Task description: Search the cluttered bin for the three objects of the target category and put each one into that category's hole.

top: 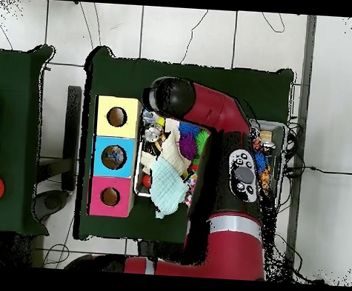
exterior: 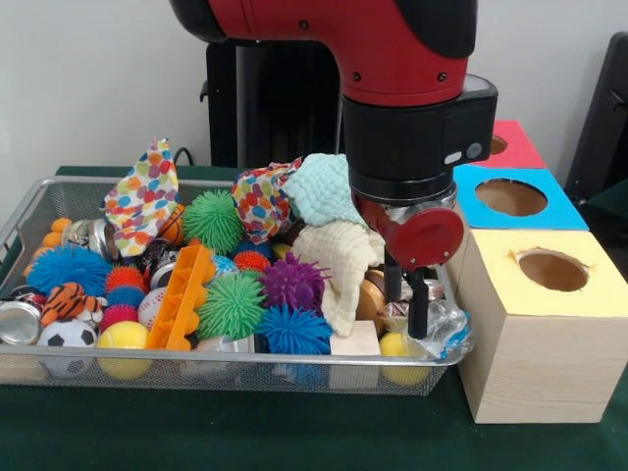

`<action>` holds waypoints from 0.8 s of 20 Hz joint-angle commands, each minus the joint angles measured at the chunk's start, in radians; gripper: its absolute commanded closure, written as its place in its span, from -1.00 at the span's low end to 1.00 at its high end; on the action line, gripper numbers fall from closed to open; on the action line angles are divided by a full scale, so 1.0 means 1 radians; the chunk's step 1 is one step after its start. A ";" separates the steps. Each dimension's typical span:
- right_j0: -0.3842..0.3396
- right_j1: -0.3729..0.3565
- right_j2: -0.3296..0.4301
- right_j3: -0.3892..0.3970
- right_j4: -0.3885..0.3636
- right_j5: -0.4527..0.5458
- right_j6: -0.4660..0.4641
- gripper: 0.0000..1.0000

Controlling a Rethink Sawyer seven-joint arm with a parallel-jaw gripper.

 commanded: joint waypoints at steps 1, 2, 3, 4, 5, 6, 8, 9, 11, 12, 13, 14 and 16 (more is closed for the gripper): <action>-0.006 0.023 0.099 0.125 0.047 0.048 0.019 -1.00; -0.008 0.030 0.103 0.128 0.048 0.030 0.014 -1.00; -0.008 0.033 0.103 0.129 0.047 0.023 0.012 -1.00; -0.009 0.040 0.104 0.135 0.046 0.003 0.011 -1.00; -0.011 0.043 0.105 0.138 0.046 -0.005 0.008 -1.00; -0.012 0.049 0.108 0.140 0.046 -0.017 0.007 -1.00; -0.016 0.048 0.117 0.148 0.051 -0.029 0.000 -1.00; -0.019 0.048 0.122 0.151 0.054 -0.033 -0.004 -1.00; -0.027 0.053 0.133 0.160 0.055 -0.056 -0.014 -1.00; -0.026 0.060 0.136 0.161 0.055 -0.065 -0.012 -1.00; -0.027 0.063 0.140 0.162 0.056 -0.067 -0.013 -1.00; -0.025 0.068 0.148 0.161 0.060 -0.070 -0.012 -1.00; -0.011 0.073 0.146 0.155 0.059 -0.076 0.003 -1.00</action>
